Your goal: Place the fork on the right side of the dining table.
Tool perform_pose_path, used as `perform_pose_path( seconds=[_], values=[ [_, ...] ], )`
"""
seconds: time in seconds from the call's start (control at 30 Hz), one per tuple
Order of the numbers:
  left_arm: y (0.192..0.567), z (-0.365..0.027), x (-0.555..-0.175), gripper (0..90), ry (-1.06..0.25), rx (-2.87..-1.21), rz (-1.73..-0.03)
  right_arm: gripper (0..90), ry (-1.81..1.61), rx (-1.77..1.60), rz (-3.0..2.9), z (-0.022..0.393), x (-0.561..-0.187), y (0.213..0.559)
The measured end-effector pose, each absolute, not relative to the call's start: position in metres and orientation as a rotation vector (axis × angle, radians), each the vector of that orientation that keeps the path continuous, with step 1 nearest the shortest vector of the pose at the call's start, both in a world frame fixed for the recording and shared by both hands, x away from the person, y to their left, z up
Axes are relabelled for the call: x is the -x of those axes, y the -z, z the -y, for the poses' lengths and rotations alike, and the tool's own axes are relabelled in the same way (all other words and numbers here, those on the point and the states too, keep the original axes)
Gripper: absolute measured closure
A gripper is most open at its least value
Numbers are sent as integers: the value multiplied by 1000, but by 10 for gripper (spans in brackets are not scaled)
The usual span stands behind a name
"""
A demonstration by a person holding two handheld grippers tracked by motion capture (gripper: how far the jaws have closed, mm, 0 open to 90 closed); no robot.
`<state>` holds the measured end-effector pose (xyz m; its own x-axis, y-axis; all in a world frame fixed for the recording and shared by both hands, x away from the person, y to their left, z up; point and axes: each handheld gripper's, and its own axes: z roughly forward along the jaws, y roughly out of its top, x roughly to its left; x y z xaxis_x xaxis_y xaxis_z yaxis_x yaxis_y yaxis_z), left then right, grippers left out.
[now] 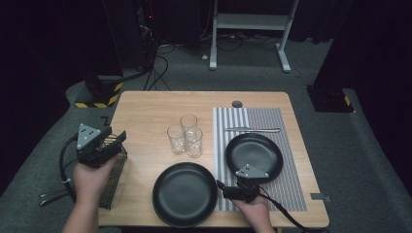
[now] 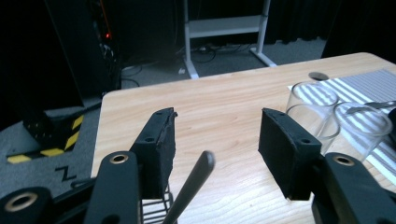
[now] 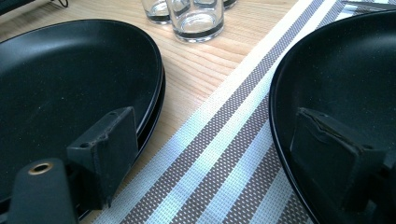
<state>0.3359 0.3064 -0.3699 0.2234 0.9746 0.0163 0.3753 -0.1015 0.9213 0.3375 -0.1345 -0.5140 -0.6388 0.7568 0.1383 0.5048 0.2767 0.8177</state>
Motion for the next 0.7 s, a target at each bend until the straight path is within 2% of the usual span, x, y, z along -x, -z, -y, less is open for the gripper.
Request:
perform_pose_path(
  seconds=[0.27,0.47,0.7],
  values=[
    [375,-310,-341,484,-853,-1661,-1327,149,-1296,-1172,-2266,136,-337,515],
    [380,-313,-342,533,-816,-1670,-1343,151,-1305,-1169,-2263,137,-336,514],
    [384,-313,-343,633,-815,-1693,-1338,153,-1304,-1161,-2259,137,-336,515]
  ],
)
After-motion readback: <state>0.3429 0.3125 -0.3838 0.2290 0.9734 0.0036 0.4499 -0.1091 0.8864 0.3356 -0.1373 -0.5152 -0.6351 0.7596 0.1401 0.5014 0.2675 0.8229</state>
